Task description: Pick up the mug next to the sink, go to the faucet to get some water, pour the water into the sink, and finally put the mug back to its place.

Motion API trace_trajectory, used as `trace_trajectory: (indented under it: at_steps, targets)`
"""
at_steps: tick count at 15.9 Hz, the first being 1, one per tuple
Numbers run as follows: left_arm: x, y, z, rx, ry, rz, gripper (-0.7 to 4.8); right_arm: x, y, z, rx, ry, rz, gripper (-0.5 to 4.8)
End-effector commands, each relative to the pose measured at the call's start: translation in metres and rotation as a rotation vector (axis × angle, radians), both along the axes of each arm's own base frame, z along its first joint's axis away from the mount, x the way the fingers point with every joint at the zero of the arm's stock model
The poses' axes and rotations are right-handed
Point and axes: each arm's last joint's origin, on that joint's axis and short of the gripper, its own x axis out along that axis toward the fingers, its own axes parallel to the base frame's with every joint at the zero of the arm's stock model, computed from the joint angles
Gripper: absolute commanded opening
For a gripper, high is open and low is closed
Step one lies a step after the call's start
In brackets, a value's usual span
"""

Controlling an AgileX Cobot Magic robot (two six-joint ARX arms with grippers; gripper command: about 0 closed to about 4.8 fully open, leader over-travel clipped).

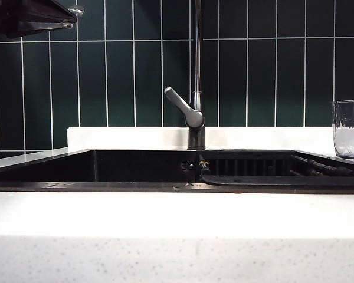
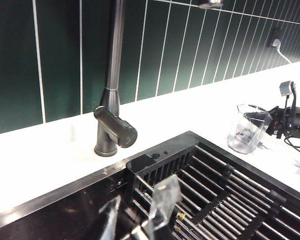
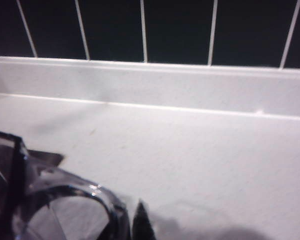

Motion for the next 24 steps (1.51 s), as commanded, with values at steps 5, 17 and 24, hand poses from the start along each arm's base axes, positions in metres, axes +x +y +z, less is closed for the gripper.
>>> trace_trajectory:
  at_steps: [5,17,24]
  targets:
    - [0.020,-0.003,-0.023,0.009,0.071,-0.091,0.92,-0.020,0.038,0.085,0.020,-0.048,0.140,-0.07]
    - [0.033,-0.007,-0.017,0.006,0.056,-0.151,0.91,0.017,0.209,0.168,0.030,0.157,0.513,-0.07]
    - [0.034,-0.006,-0.017,0.007,0.052,-0.129,0.89,0.027,0.243,0.190,0.126,0.179,0.428,-0.07]
